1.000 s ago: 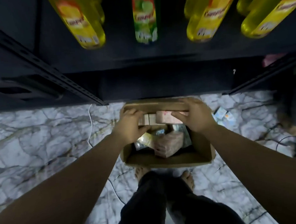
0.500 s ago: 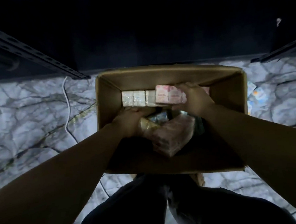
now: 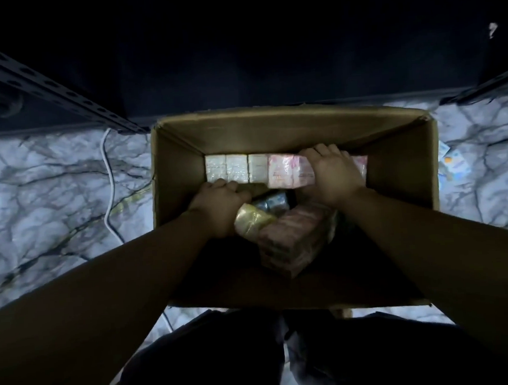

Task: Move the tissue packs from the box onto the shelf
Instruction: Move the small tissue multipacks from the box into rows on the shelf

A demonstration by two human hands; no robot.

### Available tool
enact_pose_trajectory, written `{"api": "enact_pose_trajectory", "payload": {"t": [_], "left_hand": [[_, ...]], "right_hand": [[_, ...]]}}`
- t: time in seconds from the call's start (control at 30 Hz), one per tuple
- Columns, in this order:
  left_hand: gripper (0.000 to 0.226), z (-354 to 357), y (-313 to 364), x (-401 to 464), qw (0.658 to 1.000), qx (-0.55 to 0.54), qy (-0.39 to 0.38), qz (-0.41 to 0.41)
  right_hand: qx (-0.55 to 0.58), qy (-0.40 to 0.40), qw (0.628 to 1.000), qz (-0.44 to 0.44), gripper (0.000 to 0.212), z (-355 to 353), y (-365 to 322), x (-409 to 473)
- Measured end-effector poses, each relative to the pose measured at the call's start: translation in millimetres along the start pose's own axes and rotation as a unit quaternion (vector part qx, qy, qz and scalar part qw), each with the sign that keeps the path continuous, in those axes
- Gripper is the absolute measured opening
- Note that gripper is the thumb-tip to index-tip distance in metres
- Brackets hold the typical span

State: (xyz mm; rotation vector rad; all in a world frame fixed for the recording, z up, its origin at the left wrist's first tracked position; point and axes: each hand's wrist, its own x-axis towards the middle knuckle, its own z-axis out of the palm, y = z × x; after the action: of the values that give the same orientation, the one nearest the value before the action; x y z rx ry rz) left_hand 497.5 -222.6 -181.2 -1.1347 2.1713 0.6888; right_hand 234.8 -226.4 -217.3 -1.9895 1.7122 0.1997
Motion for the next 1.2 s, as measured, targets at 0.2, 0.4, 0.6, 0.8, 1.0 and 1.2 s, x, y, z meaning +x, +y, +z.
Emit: {"api": "enact_pose_trajectory", "payload": {"t": [0.2,0.4,0.6,0.8,1.0,1.2], "left_hand": [[0.076,-36.1,11.9,-37.4,0.999,0.016,0.039,-0.002],[0.077,-95.4,21.1,-99.4,0.995,0.011,0.091,-0.043],[0.077,-156.5,27.6,-185.6,0.988,-0.066,0.128,-0.059],[0.077,-221.0,42.5,-280.8,0.969,-0.161,0.180,-0.047],[0.079,-278.2,56.3,-359.0,0.945,-0.194,0.261,-0.030],[0.081,-335.9,68.4,-419.7,0.920,-0.199,0.336,-0.028]], "right_hand": [[0.087,0.035,0.996,-0.004,0.071,-30.3,-10.2,-35.7],[0.170,0.063,0.983,0.009,0.069,-95.0,-34.3,-85.1],[0.223,0.110,0.969,0.014,0.061,-197.4,-63.1,-146.0],[0.247,0.141,0.959,0.008,0.073,-307.1,-87.3,-207.8],[0.285,0.181,0.941,-0.003,0.078,-402.4,-107.2,-260.0],[0.288,0.246,0.924,-0.060,0.073,-484.9,-117.8,-296.5]]}}
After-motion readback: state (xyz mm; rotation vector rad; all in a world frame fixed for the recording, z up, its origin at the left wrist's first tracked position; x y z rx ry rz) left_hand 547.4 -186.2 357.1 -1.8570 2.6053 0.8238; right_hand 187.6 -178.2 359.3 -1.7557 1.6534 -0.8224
